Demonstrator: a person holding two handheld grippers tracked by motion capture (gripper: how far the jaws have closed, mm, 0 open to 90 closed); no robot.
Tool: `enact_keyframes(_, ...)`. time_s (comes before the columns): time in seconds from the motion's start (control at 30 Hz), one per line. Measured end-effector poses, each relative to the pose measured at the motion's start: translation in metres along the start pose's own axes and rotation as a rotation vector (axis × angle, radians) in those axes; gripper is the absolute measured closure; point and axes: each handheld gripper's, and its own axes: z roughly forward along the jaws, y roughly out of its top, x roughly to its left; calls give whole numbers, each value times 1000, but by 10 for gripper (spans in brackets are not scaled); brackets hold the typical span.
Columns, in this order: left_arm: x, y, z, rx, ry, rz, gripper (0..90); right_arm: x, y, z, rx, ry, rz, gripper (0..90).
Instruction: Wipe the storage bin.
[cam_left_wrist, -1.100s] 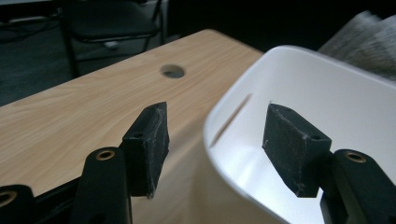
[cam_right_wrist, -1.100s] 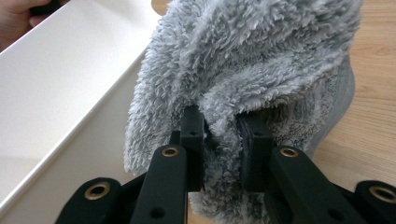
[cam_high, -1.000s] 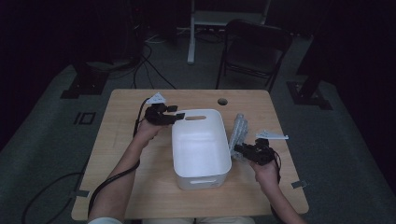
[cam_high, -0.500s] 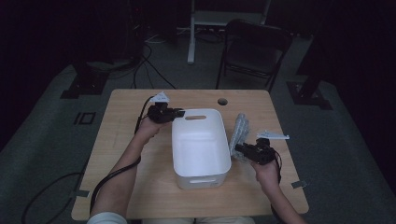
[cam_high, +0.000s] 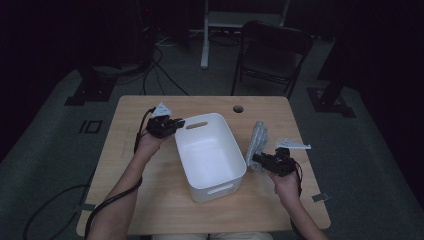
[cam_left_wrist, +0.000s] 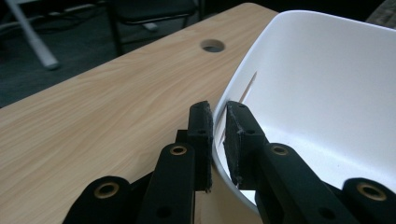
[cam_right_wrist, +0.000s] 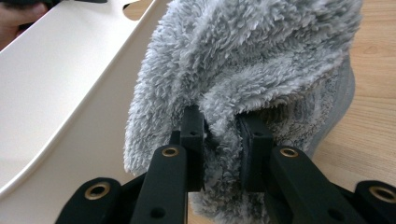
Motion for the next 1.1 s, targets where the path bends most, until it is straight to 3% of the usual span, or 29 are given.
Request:
enact_keyframes(0.17,2,-8,-12,-13,15,-29,807,1,0,0,-1,2,2,752)
enact_keyframes(0.23,4,-10,-15,-25,4,-30,806,1,1,0,-2,5,0,752)
enact_keyframes(0.33,11,-9,-15,-30,-65,-34,689,2,1,0,-1,6,1,752)
enact_keyframes(0.4,12,-7,-14,-29,-62,-9,657,2,1,1,-1,5,2,753)
enact_keyframes(0.5,14,-5,-10,-35,-104,-11,667,2,0,1,0,5,2,752)
enact_keyframes(0.6,14,-5,-4,-2,-111,-3,734,2,0,1,1,4,4,752)
enact_keyframes(0.7,14,-6,-4,-4,-84,-13,811,1,0,1,1,3,5,753)
enact_keyframes(0.87,11,-8,-7,1,-36,-20,817,0,1,0,0,1,7,753)
enact_keyframes(1.1,10,-13,-24,38,85,-66,829,1,2,-2,-11,1,0,753)
